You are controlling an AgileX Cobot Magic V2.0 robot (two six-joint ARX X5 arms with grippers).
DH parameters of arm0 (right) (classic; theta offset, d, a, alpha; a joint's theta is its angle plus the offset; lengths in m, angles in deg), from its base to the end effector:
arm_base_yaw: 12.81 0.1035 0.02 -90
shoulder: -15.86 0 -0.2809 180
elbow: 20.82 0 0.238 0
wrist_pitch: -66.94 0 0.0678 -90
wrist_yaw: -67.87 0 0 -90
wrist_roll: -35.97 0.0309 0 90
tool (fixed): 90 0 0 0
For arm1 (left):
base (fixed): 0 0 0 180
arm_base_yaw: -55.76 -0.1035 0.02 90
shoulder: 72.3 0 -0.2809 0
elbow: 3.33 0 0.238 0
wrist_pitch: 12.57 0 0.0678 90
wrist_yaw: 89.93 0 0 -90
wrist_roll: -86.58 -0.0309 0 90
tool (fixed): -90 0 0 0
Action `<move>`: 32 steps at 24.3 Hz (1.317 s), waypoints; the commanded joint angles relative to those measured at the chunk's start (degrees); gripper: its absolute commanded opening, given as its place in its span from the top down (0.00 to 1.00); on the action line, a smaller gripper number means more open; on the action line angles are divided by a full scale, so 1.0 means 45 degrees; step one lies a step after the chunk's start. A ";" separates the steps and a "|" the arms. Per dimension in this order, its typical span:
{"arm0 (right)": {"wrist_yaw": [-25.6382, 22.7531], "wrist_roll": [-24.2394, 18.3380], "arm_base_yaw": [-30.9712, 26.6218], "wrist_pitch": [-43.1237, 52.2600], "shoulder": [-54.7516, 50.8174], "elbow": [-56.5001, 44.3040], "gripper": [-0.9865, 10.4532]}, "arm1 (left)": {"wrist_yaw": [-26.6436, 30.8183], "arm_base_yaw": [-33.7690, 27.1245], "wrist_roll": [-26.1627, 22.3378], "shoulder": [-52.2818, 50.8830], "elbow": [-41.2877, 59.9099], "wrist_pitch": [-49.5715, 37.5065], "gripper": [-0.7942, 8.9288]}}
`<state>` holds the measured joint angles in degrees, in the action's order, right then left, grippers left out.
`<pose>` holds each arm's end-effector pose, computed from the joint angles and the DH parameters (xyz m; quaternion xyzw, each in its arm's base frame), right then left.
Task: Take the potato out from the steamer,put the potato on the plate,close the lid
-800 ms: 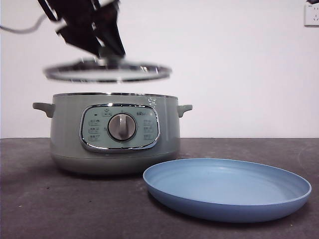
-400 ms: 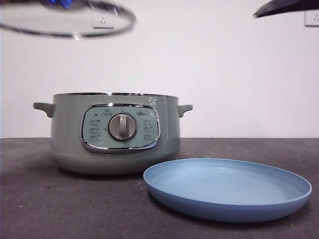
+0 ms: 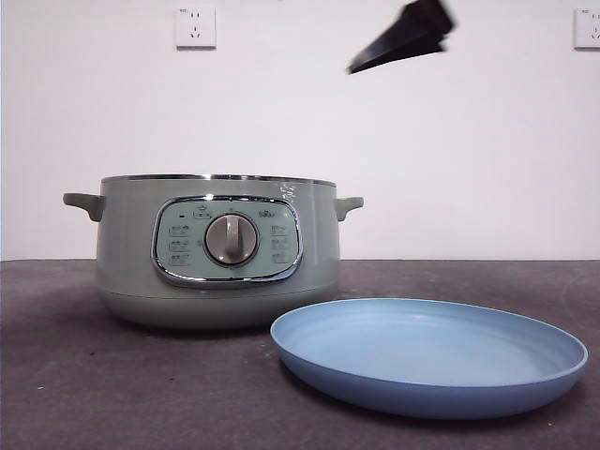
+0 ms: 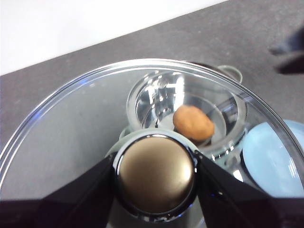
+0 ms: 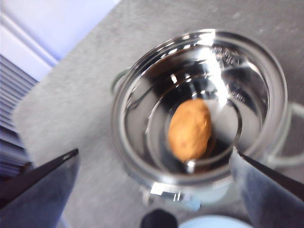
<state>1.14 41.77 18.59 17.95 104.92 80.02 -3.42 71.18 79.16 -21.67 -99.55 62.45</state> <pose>0.2710 0.1797 0.3748 0.0200 0.3398 0.4185 0.8420 0.0904 -0.0269 0.4422 0.0881 0.2418 -0.1749 0.9504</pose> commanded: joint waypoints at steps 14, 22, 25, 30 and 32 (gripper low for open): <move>-0.4930 -0.1501 0.2327 -0.0403 0.6713 0.4527 0.31 | 0.0432 -0.0024 0.0423 -0.1763 -0.0039 0.1054 0.93; -0.5207 -0.1452 0.2331 -0.0277 0.7737 0.4527 0.35 | 0.0418 -0.0024 0.0413 -0.1763 -0.0039 0.1166 0.93; -0.5207 -0.1452 0.2409 -0.0165 0.7742 0.4527 0.46 | 0.0418 -0.0024 0.0403 -0.1763 -0.0044 0.1161 0.93; -0.5236 -0.1452 0.2424 -0.0714 0.7747 0.4522 0.74 | 0.0408 -0.0024 0.0398 -0.1763 -0.0039 0.1171 0.93; -0.5168 -0.1457 0.2438 -0.0675 0.7747 0.4527 0.92 | 0.0408 -0.0024 0.0398 -0.1763 -0.0039 0.1171 0.93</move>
<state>-22.25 35.15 29.25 14.67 139.12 100.28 -1.58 71.18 80.65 -28.93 -99.55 69.88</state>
